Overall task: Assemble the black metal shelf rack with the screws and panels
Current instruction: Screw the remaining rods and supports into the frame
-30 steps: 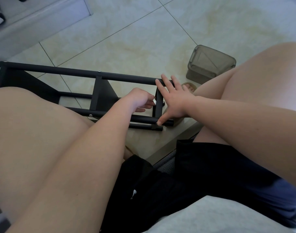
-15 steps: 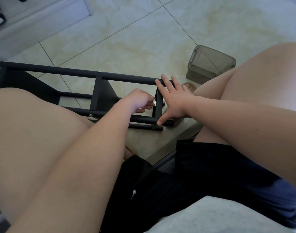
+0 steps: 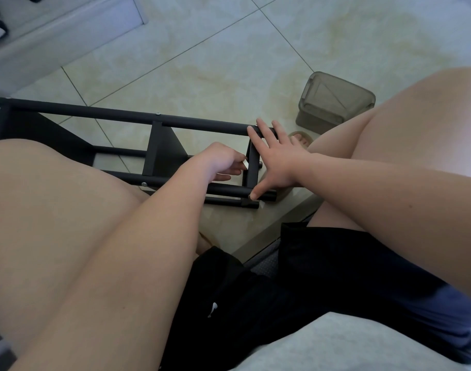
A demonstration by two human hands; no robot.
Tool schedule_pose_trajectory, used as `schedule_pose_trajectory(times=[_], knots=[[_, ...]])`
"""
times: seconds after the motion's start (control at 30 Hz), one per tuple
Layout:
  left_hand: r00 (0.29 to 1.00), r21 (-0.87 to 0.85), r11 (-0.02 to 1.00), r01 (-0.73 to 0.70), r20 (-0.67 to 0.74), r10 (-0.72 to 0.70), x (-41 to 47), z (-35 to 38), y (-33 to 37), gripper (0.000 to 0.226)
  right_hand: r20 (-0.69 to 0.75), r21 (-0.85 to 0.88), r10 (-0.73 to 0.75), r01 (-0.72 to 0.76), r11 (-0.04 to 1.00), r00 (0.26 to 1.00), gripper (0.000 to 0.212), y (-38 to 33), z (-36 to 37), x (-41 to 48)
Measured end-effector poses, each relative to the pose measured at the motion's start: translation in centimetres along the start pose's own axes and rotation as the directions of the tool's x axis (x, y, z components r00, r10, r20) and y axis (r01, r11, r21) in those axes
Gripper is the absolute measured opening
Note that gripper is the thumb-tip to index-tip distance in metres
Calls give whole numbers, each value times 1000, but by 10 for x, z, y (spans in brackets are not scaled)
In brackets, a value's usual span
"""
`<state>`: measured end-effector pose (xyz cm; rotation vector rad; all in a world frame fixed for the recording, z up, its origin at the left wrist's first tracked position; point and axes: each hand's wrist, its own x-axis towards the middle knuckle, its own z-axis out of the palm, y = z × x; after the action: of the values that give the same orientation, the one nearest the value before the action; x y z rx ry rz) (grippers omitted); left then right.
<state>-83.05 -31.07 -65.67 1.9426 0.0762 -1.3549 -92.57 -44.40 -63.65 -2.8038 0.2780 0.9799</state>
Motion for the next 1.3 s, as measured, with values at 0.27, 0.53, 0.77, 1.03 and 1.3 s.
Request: schedule_pose_trajectory(times=[0.27, 0.53, 0.77, 1.03, 1.3], knots=[[998, 50, 998, 34, 53, -37, 3, 1, -2, 16, 1, -9, 5, -5, 1000, 1000, 160, -1, 0, 0], [995, 100, 995, 23, 92, -32, 3, -1, -2, 15, 14, -10, 4, -4, 1000, 1000, 159, 0, -2, 0], [992, 131, 991, -28, 125, 12, 1, -4, -4, 18, 26, -22, 8, -7, 1000, 1000, 159, -1, -2, -1], [990, 266, 961, -80, 133, 46, 2, -10, -6, 20, 33, -4, 3, -3, 1000, 999, 158, -1, -3, -2], [984, 330, 937, -119, 162, 68, -1, -15, -9, 21, 33, -4, 5, -5, 1000, 999, 159, -2, -3, -2]])
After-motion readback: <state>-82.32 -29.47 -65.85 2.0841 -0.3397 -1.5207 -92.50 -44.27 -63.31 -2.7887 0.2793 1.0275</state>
